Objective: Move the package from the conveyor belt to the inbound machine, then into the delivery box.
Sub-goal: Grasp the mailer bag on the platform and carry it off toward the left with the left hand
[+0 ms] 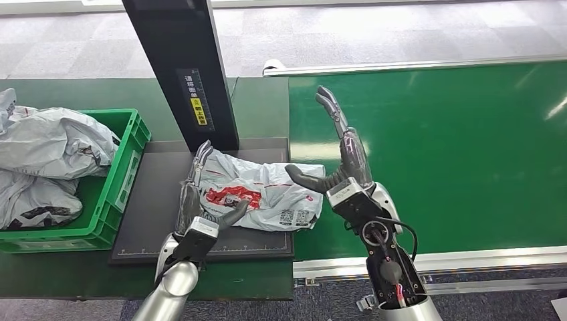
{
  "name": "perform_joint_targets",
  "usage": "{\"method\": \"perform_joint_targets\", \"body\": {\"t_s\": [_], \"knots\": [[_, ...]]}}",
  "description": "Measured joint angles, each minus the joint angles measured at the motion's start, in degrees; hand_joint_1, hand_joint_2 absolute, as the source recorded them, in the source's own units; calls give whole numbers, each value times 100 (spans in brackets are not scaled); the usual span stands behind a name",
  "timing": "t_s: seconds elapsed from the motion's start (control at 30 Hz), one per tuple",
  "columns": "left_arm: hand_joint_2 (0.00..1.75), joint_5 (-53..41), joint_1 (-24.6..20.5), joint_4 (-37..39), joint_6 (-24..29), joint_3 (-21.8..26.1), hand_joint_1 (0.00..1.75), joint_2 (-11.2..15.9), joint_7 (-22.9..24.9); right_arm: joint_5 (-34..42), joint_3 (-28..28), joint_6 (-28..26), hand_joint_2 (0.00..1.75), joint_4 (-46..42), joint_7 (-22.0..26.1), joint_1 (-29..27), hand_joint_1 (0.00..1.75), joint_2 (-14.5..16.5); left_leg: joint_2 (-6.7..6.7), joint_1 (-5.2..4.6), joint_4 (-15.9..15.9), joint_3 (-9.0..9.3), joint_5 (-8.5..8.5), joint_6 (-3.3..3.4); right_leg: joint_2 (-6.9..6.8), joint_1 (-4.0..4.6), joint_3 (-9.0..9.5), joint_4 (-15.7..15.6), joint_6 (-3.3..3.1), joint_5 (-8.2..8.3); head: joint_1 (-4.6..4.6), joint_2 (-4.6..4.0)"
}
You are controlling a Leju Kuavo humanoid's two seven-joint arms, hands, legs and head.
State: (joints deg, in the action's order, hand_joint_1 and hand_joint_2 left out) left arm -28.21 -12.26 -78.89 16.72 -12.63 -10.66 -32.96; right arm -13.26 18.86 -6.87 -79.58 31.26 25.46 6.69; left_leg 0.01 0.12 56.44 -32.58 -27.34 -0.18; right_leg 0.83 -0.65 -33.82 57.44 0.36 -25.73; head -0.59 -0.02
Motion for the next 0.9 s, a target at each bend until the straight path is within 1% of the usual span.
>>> {"method": "perform_joint_targets", "body": {"t_s": [0.07,0.17,0.23,0.3,0.37,0.43,0.63,0.77,0.9], "knots": [[175,0,29,-54,-1,10,0,4,2,4,9,-9,0,-57,1,-16,0,0,0,0,0,0,0,0,0,0,1,0,0,0,0,0],[175,9,84,-125,-1,25,0,10,8,4,77,-127,0,-208,21,-85,0,9,0,0,0,0,0,0,0,0,2,0,0,1,1,0],[175,44,181,-210,0,49,0,26,23,-107,230,-296,0,-464,-88,-197,0,32,1,0,0,-2,0,0,1,0,-1,0,0,0,1,0],[175,88,311,-303,2,87,0,57,38,-200,489,-401,0,-760,-338,-285,0,51,2,1,-1,-4,-2,-2,2,1,-6,1,-1,-1,-1,0],[175,112,441,-375,12,125,0,93,46,-136,798,-417,0,-976,-564,-312,0,57,2,3,-2,-7,-3,-3,2,4,-9,1,-2,-5,-1,0],[175,117,566,-437,31,166,0,127,51,20,1092,-423,0,-1109,-666,-299,0,61,2,5,-3,-8,-3,-4,1,6,-9,1,-2,-8,-1,0],[175,132,757,-575,89,343,0,197,80,311,1608,-470,0,-1201,-565,-64,0,116,1,5,-3,-6,-1,-2,1,6,-3,1,-2,-7,1,0],[175,166,745,-581,93,494,0,215,103,314,1805,-591,0,-1139,-493,193,0,219,1,5,-3,-3,0,-2,1,6,-2,1,-1,-6,0,0],[175,171,738,-581,90,574,0,227,103,311,1898,-643,0,-1075,-481,313,0,279,1,5,-3,-4,0,-2,1,6,-3,1,-1,-6,0,0]]}}
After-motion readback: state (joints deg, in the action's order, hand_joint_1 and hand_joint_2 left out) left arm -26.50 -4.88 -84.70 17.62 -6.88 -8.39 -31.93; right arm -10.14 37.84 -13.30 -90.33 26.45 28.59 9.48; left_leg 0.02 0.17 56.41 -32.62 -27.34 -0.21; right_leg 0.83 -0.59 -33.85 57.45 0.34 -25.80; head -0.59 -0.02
